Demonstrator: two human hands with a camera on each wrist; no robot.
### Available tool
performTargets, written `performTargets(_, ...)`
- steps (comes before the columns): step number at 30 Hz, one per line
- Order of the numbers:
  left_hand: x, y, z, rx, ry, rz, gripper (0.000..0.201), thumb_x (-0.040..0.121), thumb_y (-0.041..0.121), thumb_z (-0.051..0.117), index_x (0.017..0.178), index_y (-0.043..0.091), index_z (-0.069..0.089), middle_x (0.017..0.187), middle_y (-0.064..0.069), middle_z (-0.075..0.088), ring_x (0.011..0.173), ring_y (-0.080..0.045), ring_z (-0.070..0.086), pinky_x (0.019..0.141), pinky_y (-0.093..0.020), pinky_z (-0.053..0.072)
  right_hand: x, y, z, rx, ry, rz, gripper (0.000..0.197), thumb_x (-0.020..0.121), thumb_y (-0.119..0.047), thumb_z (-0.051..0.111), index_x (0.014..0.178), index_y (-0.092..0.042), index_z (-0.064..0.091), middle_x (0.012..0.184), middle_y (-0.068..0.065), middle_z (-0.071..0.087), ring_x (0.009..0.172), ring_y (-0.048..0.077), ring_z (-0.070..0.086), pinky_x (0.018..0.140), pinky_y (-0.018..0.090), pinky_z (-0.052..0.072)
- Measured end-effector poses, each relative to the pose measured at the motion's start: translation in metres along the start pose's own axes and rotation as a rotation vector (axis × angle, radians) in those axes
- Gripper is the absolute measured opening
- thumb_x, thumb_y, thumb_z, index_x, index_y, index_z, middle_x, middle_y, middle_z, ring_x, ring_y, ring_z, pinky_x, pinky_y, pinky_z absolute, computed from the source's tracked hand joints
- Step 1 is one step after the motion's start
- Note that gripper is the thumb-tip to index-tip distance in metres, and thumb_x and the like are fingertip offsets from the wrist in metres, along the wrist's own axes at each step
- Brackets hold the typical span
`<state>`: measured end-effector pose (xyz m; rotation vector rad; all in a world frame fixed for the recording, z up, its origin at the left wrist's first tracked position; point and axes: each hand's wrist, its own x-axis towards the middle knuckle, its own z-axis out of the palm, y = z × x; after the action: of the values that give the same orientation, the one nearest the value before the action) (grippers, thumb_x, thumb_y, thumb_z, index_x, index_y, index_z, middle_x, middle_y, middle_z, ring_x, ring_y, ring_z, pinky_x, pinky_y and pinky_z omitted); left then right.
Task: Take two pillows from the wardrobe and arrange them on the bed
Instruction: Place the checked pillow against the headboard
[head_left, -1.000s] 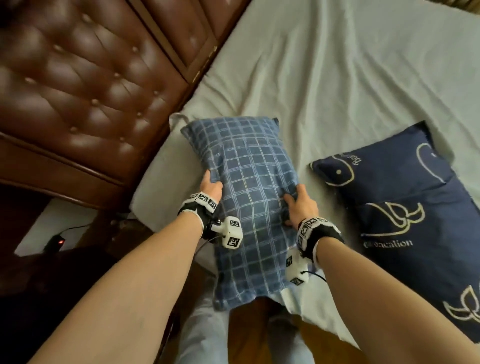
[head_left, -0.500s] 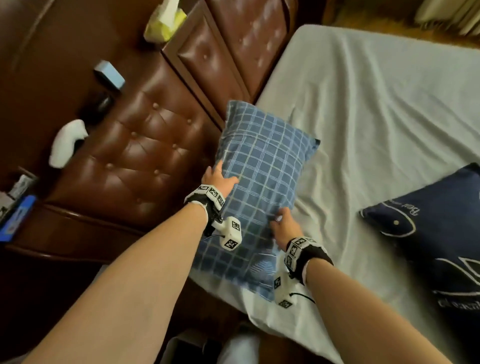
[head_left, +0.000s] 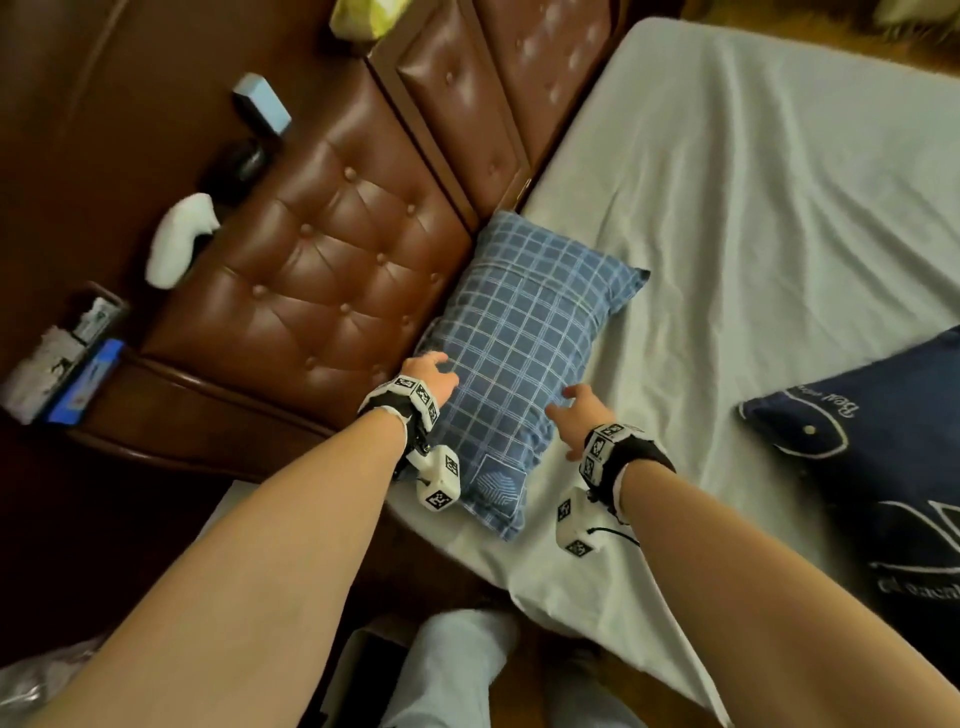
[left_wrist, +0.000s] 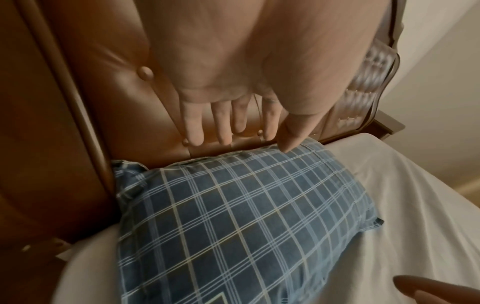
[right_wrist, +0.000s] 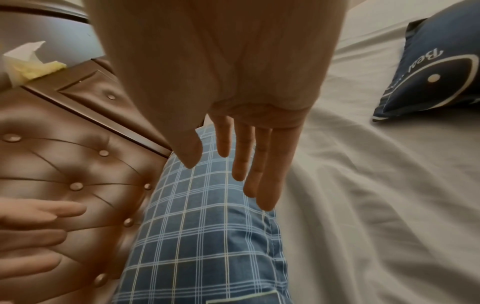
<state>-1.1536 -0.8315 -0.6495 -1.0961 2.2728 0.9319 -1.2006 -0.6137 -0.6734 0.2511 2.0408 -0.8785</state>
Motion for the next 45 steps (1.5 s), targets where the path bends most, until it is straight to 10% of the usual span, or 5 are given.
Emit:
performTargets(6,0.023,-0.025,0.006,0.008,0.009,-0.098,0.057,0.093,0.019,0.055,0.147,0.026,0.041,0.135,-0.011,0.057,0.054,-0.012,0.051,0.044,-0.021,0.037,0.015,0.01,0.025,0.12,-0.089,0.05,0.065,0.091,-0.041,0.059,0.146,-0.025,0.028,0.124,0.011,0.054,0.1,0.031,0.062,0.062,0.045,0.062)
performTargets(9,0.062,-0.028,0.011,0.009,0.001,-0.104,0.057,0.095,0.022,0.053,0.15,0.023,0.036,0.141,-0.011,0.052,0.085,-0.023,0.063,0.069,-0.028,0.048,0.042,0.006,0.039,0.198,-0.075,0.074,0.075,0.09,-0.044,0.061,0.15,-0.028,0.02,0.149,0.014,0.04,0.113,0.037,0.059,0.055,0.044,0.061)
performTargets(15,0.15,-0.05,0.036,-0.098,-0.112,-0.167,0.08,0.09,0.056,0.052,0.155,0.022,0.019,0.157,-0.009,0.033,0.14,-0.033,0.038,0.116,-0.045,0.031,0.108,0.006,0.093,0.173,0.021,0.123,0.098,0.082,-0.059,0.063,0.153,-0.038,-0.002,0.159,0.012,0.028,0.139,0.039,0.037,0.109,0.056,0.039)
performTargets(23,0.197,-0.07,0.048,-0.122,-0.228,-0.185,0.114,0.052,0.083,0.057,0.15,0.037,0.022,0.15,-0.006,0.044,0.133,-0.036,0.046,0.113,-0.052,0.035,0.123,0.006,0.115,0.249,0.249,0.137,0.063,0.09,-0.013,0.066,0.142,-0.024,0.034,0.126,0.009,0.058,0.099,0.023,0.059,0.082,0.033,0.046)
performTargets(45,0.155,-0.084,0.035,0.109,-0.175,-0.322,0.086,0.088,0.061,0.048,0.156,0.024,0.011,0.159,-0.017,0.022,0.142,-0.042,0.03,0.114,-0.05,0.026,0.116,0.028,0.14,0.079,0.134,0.166,0.062,0.086,-0.022,0.07,0.137,-0.026,0.036,0.109,0.01,0.064,0.072,0.023,0.058,0.063,0.03,0.045)
